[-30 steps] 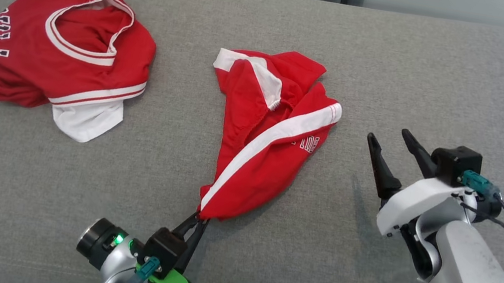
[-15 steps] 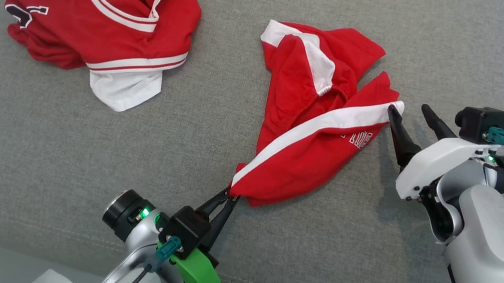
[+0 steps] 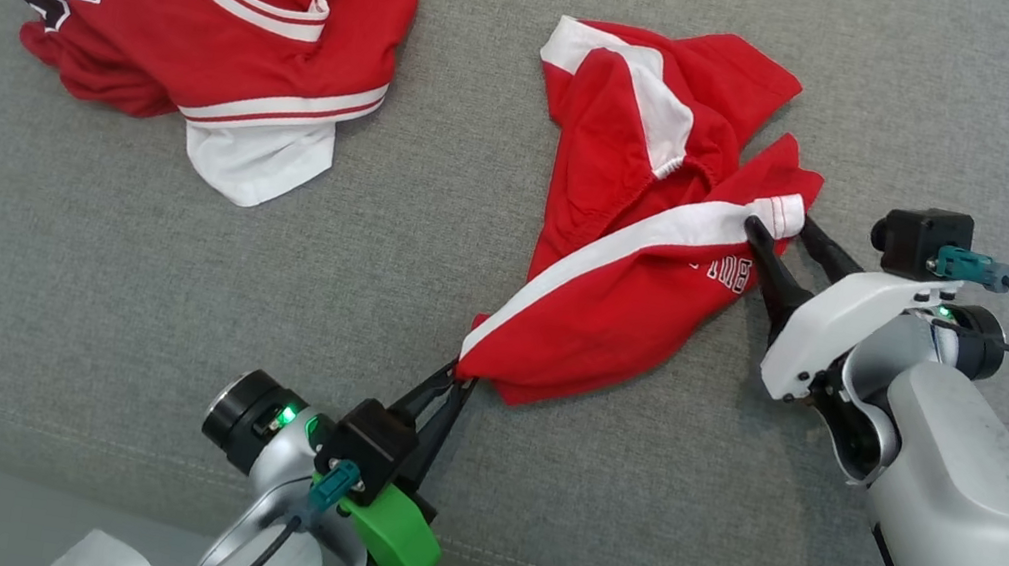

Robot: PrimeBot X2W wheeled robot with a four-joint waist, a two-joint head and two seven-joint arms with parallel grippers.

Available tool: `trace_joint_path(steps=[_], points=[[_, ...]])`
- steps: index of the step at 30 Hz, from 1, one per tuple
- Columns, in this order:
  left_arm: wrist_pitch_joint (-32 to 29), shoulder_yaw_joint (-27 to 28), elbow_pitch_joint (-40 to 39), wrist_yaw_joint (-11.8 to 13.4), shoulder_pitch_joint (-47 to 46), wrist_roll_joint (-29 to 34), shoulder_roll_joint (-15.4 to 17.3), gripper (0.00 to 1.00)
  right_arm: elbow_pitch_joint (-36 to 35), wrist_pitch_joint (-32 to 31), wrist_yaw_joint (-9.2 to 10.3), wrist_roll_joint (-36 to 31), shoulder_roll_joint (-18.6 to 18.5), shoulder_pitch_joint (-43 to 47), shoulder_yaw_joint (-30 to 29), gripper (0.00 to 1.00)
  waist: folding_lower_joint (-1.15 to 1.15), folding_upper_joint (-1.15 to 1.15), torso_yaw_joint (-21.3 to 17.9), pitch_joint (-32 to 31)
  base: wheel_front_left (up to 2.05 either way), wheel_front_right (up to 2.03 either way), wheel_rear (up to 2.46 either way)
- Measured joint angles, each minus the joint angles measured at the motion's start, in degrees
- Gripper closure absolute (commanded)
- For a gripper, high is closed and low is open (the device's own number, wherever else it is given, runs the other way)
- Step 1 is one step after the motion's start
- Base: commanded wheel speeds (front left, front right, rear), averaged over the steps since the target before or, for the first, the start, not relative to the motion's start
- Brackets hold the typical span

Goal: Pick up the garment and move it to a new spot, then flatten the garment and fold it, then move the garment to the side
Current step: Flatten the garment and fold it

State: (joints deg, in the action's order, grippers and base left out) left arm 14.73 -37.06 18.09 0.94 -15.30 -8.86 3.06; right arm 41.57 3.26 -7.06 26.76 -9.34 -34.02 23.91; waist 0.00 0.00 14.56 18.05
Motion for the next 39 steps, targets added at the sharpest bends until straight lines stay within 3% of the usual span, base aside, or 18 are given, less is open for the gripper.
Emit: trace_joint_path(steps=[1,4,18,27,34,39], points=[[0.00,0.20,0.03,0.00,0.00,0.00,0.00,1.00,0.00,0.08,0.00,0.20,0.04,-0.18,0.81,0.60,0.00,0.00,-0.21,-0.01,0.00,0.00,0.00],[0.00,0.77,0.13,0.01,-0.01,0.00,-0.01,1.00,-0.09,1.10,0.00,0.65,0.03,-0.88,2.48,1.00,0.00,0.00,-0.91,-0.08,0.00,0.00,0.00],[0.00,6.92,-1.52,0.15,-1.26,-2.09,-0.08,1.00,-2.59,9.64,0.00,3.47,-0.73,-3.38,5.41,1.00,0.00,0.00,-6.10,-1.83,0.00,0.00,0.00],[0.01,12.07,-9.02,0.08,-5.89,-3.00,-0.27,1.00,-9.03,11.66,-0.07,5.02,-2.66,-3.87,-1.96,1.00,0.00,0.00,-10.69,-4.69,0.00,0.00,0.00],[0.02,14.01,-19.41,-1.78,-8.19,-4.34,-0.52,1.00,-29.77,11.50,-0.08,4.66,-1.22,-3.53,-13.79,1.00,0.00,0.00,-14.33,-7.88,0.00,0.00,0.00],[0.04,15.59,-27.04,-2.55,-9.33,-4.58,-0.54,1.00,-41.03,11.52,-0.08,3.12,-0.10,-1.21,-17.30,1.00,0.00,0.00,-16.88,-10.16,0.00,0.00,0.00]])
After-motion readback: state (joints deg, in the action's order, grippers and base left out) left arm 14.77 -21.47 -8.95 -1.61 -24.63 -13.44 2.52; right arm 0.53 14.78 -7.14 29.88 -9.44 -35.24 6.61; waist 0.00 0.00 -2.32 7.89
